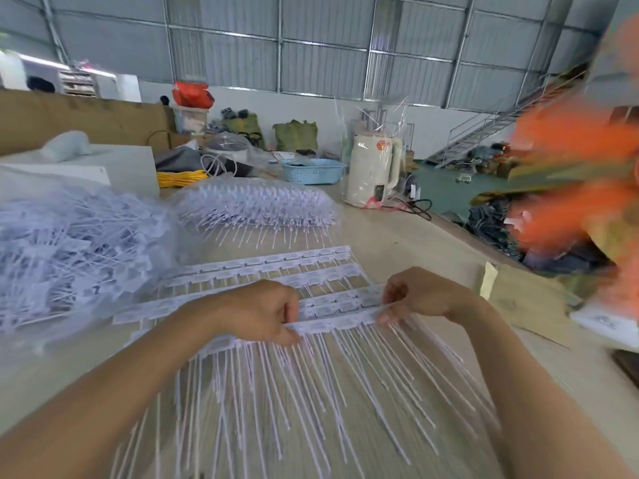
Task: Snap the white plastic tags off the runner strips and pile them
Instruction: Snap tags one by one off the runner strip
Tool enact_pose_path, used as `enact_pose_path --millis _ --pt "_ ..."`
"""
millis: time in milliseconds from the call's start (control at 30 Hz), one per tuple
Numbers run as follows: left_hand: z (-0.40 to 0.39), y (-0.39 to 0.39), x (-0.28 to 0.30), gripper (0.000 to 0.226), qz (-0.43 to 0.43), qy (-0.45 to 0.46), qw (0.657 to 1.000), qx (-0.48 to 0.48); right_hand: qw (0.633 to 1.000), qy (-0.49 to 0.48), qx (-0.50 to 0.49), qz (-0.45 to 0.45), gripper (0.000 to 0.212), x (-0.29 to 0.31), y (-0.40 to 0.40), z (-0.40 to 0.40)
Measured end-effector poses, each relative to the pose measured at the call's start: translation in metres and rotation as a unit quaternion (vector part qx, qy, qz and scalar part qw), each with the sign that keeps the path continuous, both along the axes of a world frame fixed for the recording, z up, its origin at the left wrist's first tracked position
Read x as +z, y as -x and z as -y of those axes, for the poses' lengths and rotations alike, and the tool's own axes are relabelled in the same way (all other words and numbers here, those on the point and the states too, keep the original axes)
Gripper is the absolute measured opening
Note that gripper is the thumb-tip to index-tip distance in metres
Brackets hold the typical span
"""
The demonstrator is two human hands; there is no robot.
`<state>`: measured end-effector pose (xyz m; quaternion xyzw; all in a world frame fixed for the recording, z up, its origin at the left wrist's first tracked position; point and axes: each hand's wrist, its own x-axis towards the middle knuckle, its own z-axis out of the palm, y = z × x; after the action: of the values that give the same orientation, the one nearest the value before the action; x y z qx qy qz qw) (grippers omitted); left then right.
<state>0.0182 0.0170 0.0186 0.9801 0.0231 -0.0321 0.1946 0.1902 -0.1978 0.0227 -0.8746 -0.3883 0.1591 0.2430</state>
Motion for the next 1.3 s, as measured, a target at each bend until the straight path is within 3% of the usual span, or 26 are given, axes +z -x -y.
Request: enact_pose_path --millis 133,233,300,400,467,667,867,1033,1167,1300 --pt "0.007 0.005 0.001 0.023 0.043 0.029 0.999 0.016 0.992 -0.060 -0.011 -0.113 0.020 0.006 -0.002 0.015" --pt "0.009 0.012 0.014 0.027 0.145 0.085 0.984 0.055 0.938 -0.222 -0.058 -0.258 0.010 0.007 -0.003 0.017" --pt "0.003 0.020 0.026 0.034 0.158 0.107 0.979 0.074 0.906 -0.286 -0.086 -0.300 0.011 0.005 -0.004 0.015" --pt "-0.013 0.030 0.036 0.038 0.038 0.145 0.986 0.076 0.912 -0.269 -0.111 -0.290 0.019 -0.008 0.005 0.001" --pt "-0.022 0.035 0.033 0.037 -0.020 0.124 0.988 0.085 0.910 -0.273 -0.136 -0.280 0.020 -0.015 0.010 -0.009" --pt "-0.045 0.045 0.016 0.031 -0.046 0.130 0.984 0.114 0.917 -0.268 -0.169 -0.242 0.010 -0.020 0.004 -0.013" --pt "-0.055 0.051 0.014 0.026 -0.060 0.097 0.985 0.127 0.928 -0.259 -0.167 -0.208 0.013 -0.023 0.004 -0.015" --pt "-0.035 0.027 0.016 0.025 0.012 -0.012 0.989 0.144 0.915 -0.282 -0.174 -0.231 0.009 -0.026 0.001 -0.020" --pt "0.009 -0.006 0.009 0.024 0.131 0.055 0.984 0.112 0.891 -0.315 -0.170 -0.279 0.010 -0.026 0.006 -0.026" --pt "0.055 -0.040 -0.005 0.026 0.135 0.074 0.986 0.060 0.877 -0.336 -0.163 -0.303 0.009 -0.019 0.014 -0.029"
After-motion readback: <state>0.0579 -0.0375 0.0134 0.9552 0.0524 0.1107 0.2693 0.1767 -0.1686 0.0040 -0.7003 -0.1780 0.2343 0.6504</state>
